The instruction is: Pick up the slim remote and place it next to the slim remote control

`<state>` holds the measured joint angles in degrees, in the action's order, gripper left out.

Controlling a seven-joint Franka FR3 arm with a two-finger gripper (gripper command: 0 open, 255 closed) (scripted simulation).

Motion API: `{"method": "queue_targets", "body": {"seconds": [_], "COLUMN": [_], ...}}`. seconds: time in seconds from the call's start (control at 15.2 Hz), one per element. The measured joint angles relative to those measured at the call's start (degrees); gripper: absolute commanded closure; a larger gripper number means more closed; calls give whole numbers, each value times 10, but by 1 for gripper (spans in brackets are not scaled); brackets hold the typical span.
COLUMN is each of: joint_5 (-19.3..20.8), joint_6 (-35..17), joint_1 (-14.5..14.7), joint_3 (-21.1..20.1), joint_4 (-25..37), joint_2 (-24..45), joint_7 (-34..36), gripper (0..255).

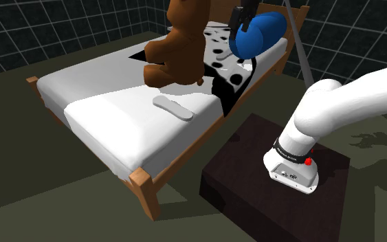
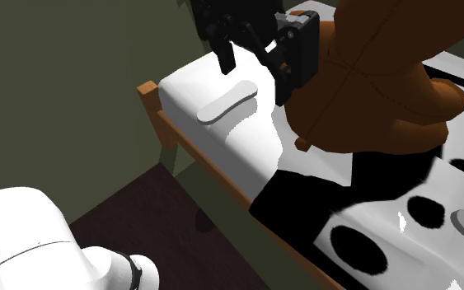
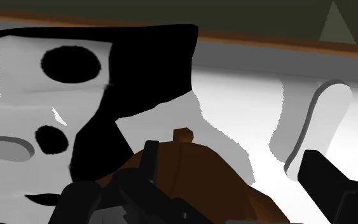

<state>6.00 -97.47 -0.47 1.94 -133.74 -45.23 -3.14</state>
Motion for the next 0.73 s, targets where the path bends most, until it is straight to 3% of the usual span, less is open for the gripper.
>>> {"method": "queue_targets", "body": {"seconds": [0.26,0.73], "joint_5": [-10,-43], "joint_6": [-24,-113], "joint_1": [5,23], "joint_3": [-11,-51], "joint_4": [-15,-36], "joint_2": [17,109], "joint_7": [17,76], "gripper": [0,0]}}
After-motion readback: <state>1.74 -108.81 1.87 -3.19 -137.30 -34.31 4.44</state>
